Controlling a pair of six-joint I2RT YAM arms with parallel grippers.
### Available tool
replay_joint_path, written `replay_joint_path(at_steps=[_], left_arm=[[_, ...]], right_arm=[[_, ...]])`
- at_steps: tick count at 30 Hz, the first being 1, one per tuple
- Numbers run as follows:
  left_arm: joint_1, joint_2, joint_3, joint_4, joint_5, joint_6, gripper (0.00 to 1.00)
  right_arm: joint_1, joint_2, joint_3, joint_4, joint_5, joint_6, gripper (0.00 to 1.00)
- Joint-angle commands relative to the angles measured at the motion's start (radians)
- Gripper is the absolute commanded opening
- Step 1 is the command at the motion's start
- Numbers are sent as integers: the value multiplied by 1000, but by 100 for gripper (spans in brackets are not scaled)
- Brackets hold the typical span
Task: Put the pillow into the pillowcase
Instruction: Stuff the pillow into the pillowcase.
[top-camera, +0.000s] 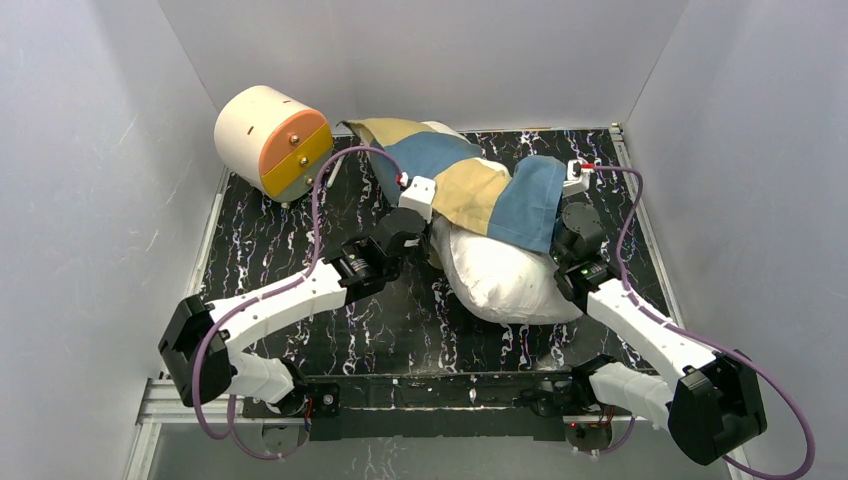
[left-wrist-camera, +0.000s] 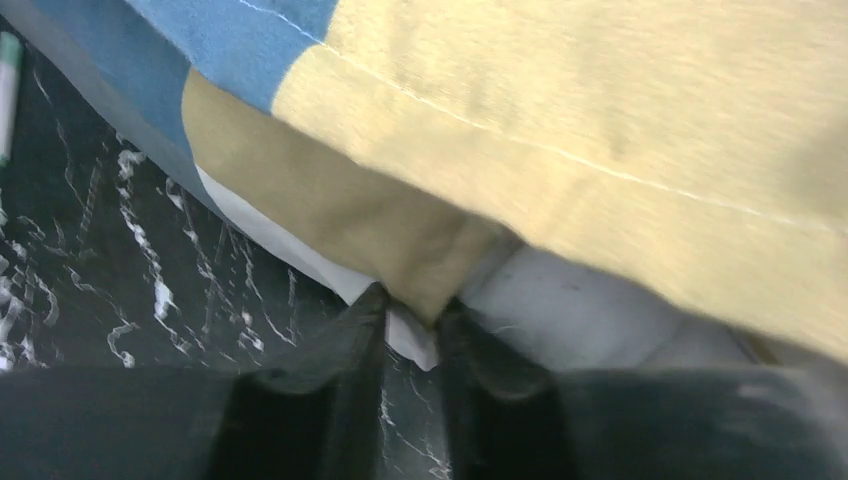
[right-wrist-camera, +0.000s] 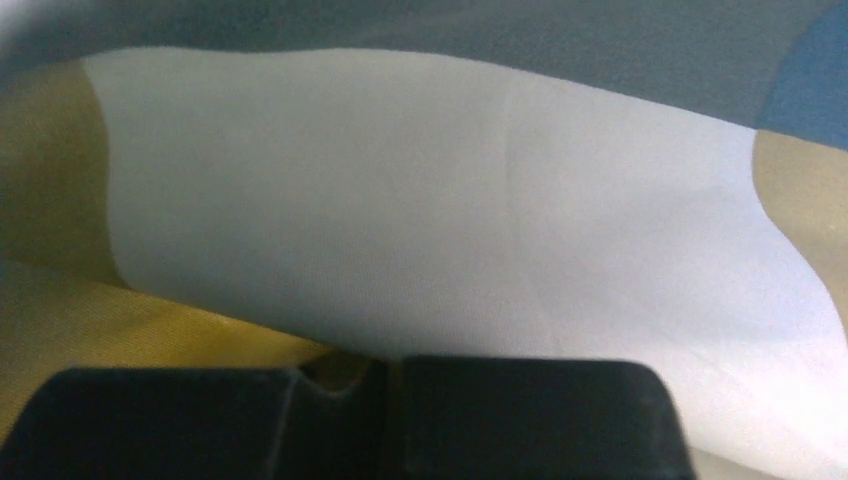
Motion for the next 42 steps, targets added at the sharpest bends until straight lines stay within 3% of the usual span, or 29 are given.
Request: replay_joint_path(at_steps=[1,3,12,20,28,37,42], left_arm=[[-1,-78,60,58,-26,61,9],[-4,-129,53,43,25,43,0],[-23,-191,60,32,405,61,0],[-85,-125,86,87,613,63,0],[-121,-229,43,36,559,62,0],[-122,-279,-1,-56,516,78,0],[-122,-290,24,-48,574,56,0]], right_arm=[[0,-52,21,256,71,53,1],[2,-32,15,271,106,51,1],[110,64,24,319,365,-47,1],[283,134,19,390,690,-114,1],[285,75,-5,351,839,-170,1],[265,36,-2,299,803,-104,1],[240,24,-3,281,776,-53,1]])
